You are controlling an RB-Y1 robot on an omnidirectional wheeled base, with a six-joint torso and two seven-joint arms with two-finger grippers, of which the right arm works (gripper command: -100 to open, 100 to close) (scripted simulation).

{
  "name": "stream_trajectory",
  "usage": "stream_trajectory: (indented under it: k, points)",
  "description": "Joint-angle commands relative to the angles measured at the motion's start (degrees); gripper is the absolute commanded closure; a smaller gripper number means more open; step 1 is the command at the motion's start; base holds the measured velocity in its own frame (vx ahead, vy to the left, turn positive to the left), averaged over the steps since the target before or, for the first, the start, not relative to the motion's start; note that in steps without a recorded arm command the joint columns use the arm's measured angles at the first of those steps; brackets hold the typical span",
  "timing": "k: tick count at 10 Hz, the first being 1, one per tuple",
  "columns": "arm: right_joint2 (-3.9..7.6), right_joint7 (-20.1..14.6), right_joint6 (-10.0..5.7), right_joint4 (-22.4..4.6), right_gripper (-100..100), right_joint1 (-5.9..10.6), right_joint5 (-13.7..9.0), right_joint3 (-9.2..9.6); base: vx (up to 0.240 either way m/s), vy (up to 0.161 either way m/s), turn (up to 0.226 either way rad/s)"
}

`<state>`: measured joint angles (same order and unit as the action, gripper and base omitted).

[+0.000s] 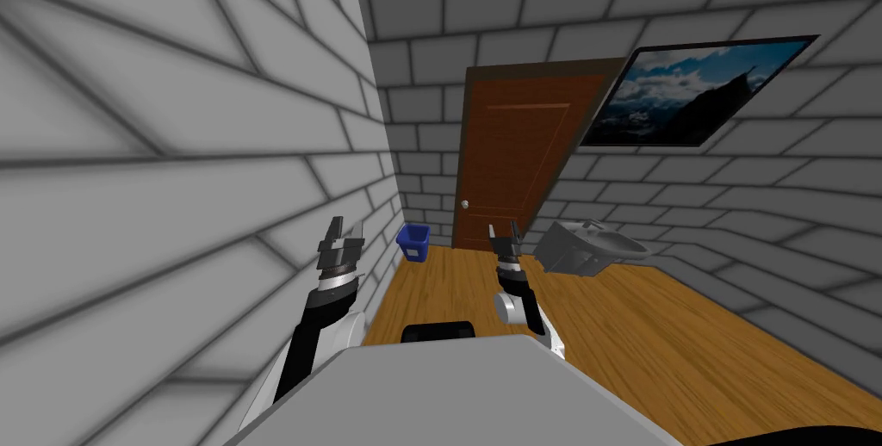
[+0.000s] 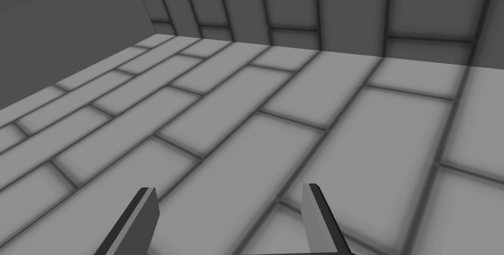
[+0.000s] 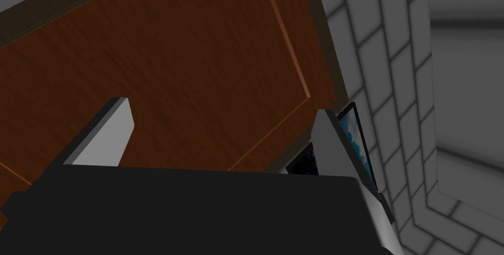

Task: Pull the door open

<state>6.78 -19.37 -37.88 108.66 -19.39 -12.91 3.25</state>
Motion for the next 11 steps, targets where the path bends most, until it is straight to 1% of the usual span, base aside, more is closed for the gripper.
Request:
stream_trajectory:
  k: [1, 11]
  points:
    - [0.46, -2.2, -0.79, -2.9, -100, 0.88, -1.7, 0.44, 0.084, -0.011, 0.05]
    - [2.66, -14.6, -3.93, -18.2, -100, 5.21, -12.1, 3.73, 0.1, -0.016, 0.069]
